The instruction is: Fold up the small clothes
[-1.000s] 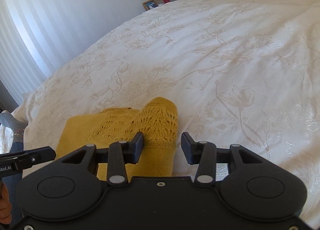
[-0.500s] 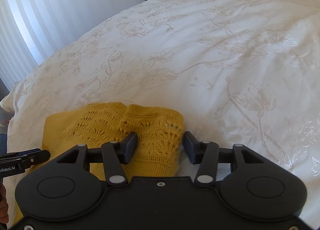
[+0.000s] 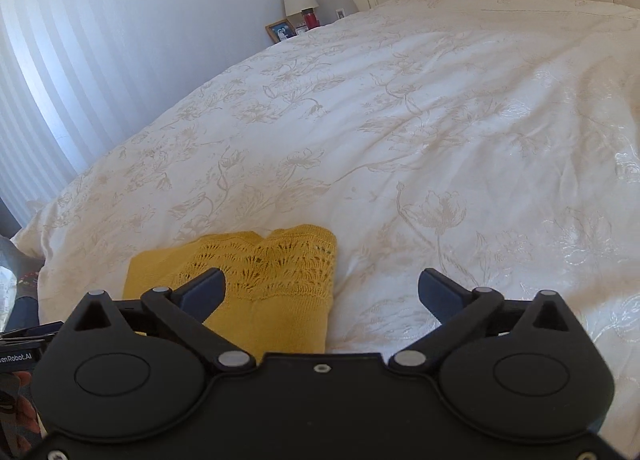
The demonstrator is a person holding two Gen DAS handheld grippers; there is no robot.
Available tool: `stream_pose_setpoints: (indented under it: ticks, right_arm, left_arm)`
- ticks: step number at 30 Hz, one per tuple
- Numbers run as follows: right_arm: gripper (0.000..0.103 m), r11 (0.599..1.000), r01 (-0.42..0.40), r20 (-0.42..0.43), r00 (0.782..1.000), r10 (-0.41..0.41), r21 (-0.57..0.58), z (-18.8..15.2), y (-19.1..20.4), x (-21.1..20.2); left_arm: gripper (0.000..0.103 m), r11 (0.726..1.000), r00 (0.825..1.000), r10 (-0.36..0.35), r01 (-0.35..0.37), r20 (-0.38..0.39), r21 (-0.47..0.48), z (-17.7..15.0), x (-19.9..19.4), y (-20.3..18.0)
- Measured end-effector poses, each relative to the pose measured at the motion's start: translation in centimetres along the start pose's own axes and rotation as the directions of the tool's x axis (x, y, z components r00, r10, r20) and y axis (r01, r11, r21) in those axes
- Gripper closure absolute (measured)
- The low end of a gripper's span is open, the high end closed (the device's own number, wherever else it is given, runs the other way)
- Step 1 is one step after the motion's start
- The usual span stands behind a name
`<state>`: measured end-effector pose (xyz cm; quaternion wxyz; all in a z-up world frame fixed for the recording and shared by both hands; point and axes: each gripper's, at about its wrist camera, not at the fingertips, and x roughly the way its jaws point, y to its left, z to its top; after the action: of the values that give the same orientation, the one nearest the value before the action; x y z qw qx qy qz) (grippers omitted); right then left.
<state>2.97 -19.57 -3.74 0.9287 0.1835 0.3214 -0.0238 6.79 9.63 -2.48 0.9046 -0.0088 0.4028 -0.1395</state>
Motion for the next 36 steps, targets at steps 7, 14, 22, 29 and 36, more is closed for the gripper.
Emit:
stream_pose_setpoints:
  ticks: [7,14,22,29,36]
  right_arm:
    - [0.001,0.998,0.025,-0.109,0.994,-0.030,-0.049,-2.1,1.8,-3.1]
    - [0.001,0.965,0.112,-0.088,0.987,-0.137,-0.239,-4.8,5.4,-7.3]
    - [0.001,0.933,0.197,0.005,0.979,-0.206,-0.301,-6.8,7.2,-11.0]
    - [0.001,0.963,0.151,-0.084,0.981,-0.173,-0.222,-7.5,5.8,-11.2]
    - [0.001,0.977,0.139,-0.111,0.981,-0.158,-0.160,-8.2,5.2,-11.5]
  left_arm:
    - [0.000,0.999,1.000,-0.004,0.005,-0.014,0.053,-2.4,-2.8,-2.9]
    - [0.001,0.989,0.997,0.075,-0.074,-0.002,0.128,-4.5,-6.2,-5.6]
    - [0.001,0.981,0.987,0.159,-0.161,0.029,0.108,-5.2,-8.5,-7.0]
    - [0.001,0.960,0.962,0.270,-0.267,-0.034,0.081,-4.9,-8.7,-7.5]
    - [0.002,0.972,0.969,0.231,-0.227,-0.085,0.060,-5.3,-8.8,-7.5]
